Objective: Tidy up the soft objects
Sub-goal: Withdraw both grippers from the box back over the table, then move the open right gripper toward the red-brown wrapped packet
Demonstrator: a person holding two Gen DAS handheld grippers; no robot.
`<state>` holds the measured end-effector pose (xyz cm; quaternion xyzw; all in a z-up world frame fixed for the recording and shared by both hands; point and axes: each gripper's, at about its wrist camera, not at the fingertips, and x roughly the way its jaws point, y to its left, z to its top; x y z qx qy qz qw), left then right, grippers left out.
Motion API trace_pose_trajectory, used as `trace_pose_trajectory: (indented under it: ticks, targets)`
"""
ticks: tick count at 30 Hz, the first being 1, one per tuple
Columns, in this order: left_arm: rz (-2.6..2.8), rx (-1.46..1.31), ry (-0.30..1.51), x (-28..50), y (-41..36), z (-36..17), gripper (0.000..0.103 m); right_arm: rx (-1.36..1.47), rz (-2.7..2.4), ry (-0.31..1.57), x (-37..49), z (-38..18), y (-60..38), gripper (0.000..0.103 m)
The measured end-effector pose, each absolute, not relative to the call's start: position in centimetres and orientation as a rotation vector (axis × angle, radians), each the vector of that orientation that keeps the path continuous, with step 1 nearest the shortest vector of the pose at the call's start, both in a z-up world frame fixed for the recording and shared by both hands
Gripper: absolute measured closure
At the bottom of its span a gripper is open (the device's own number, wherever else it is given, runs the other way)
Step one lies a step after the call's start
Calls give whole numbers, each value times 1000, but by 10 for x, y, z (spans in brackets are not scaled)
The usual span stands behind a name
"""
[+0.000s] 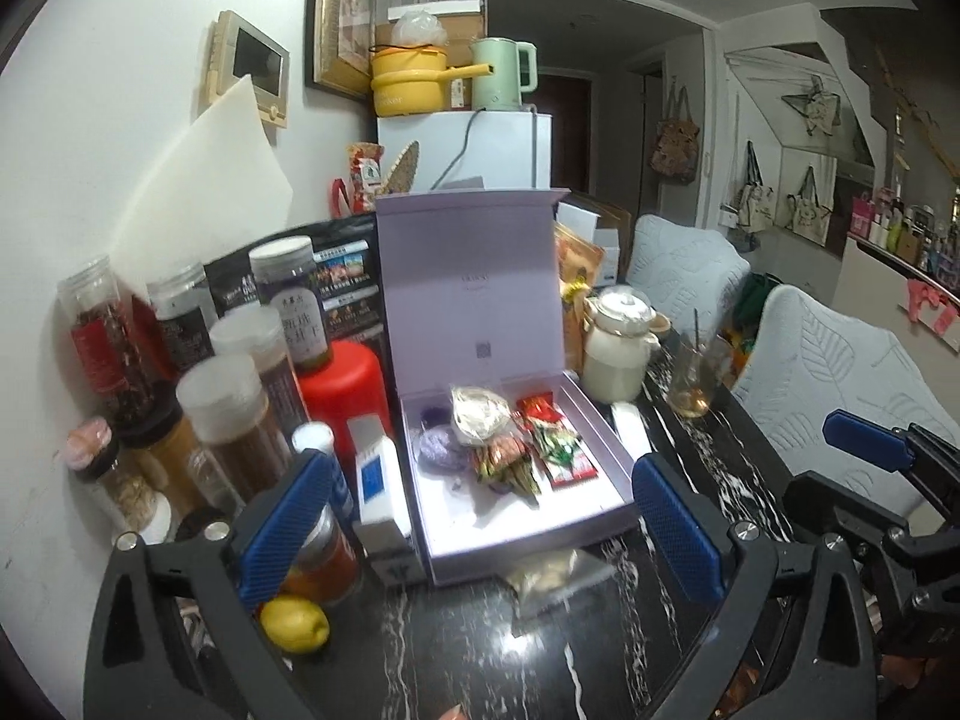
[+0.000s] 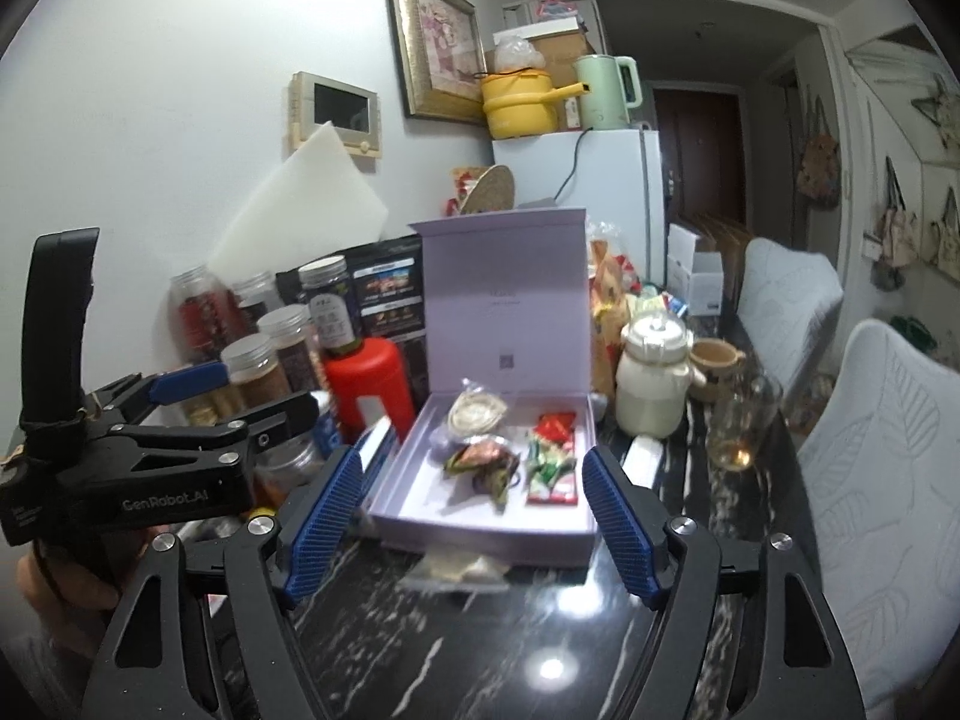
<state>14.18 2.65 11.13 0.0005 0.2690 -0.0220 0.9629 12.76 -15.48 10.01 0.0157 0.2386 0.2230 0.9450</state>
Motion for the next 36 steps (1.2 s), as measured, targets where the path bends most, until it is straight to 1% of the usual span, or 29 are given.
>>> trace_pose_trajectory:
  ticks: [15, 28, 33, 36]
  targets:
    - [-122, 13, 646, 89, 12, 60, 1, 63, 376, 572, 63, 48, -167, 26]
    - [-200, 25, 758, 70, -3, 3, 1, 108, 307, 742, 30, -29, -184, 26]
    - [-228, 2, 808, 71, -5, -15, 1, 207, 297, 824, 26, -57, -196, 27]
    - [-217, -18, 812, 70, -2, -20, 1, 238, 276, 856, 27, -70, -201, 29]
